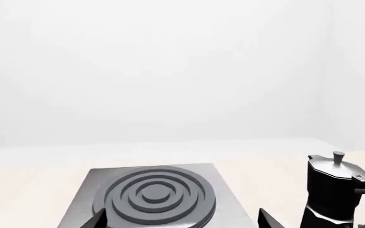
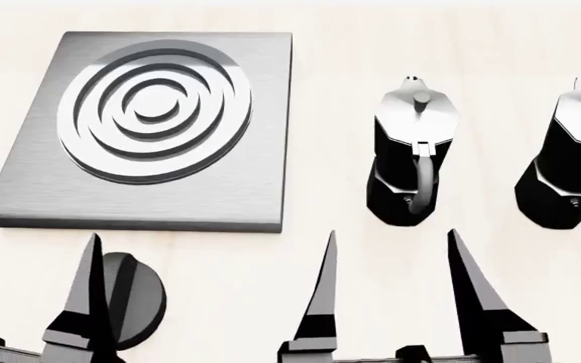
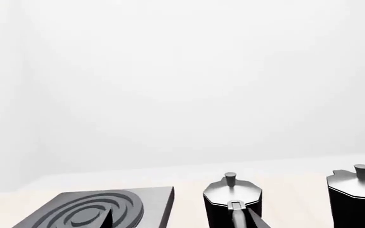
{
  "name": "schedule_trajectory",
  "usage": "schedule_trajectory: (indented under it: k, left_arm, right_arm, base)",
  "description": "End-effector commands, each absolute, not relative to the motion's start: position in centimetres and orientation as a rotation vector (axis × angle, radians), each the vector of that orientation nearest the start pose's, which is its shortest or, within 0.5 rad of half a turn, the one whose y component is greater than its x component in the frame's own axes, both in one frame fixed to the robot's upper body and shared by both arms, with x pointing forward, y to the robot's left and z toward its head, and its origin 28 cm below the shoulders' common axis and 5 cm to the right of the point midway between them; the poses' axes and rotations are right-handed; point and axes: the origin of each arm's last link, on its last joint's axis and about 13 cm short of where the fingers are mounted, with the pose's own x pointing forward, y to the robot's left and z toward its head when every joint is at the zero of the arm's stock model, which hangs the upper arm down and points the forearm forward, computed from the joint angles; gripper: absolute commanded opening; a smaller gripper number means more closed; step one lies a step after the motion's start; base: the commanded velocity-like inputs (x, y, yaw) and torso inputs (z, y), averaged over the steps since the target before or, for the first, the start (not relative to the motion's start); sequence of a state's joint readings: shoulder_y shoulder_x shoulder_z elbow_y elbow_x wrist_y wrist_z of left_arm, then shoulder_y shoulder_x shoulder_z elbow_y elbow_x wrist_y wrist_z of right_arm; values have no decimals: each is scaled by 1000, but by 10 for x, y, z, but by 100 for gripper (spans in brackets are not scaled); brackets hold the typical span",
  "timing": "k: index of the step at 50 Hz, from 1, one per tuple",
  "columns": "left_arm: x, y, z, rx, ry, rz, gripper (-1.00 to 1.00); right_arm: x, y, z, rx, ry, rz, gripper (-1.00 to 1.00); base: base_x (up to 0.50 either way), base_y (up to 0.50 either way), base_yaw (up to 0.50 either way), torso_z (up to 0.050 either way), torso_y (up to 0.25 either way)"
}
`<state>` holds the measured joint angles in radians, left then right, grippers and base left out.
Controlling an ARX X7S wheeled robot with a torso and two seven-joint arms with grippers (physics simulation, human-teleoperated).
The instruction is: Turn off the stove.
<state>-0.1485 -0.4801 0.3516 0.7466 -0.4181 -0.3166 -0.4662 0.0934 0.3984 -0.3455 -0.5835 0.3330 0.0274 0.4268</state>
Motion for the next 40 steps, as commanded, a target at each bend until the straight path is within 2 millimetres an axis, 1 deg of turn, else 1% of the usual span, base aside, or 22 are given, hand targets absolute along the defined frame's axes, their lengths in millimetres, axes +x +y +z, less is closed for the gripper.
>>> schedule_trajectory:
  k: [1,15,40]
  left_arm:
    - [187,197,165,-37,-416,-169,100]
    - [185,197,175,-33,-449,-175,100]
    - [182,198,192,-23,-507,-180,100]
  right_arm:
    - [198,-86,143,107,-502,104,100]
    - [196,-86,150,105,-523,111,100]
    - [193,-87,173,108,-591,114,100]
  base:
    - [0,0,0,0,0]
    - [0,0,0,0,0]
    - [0,0,0,0,0]
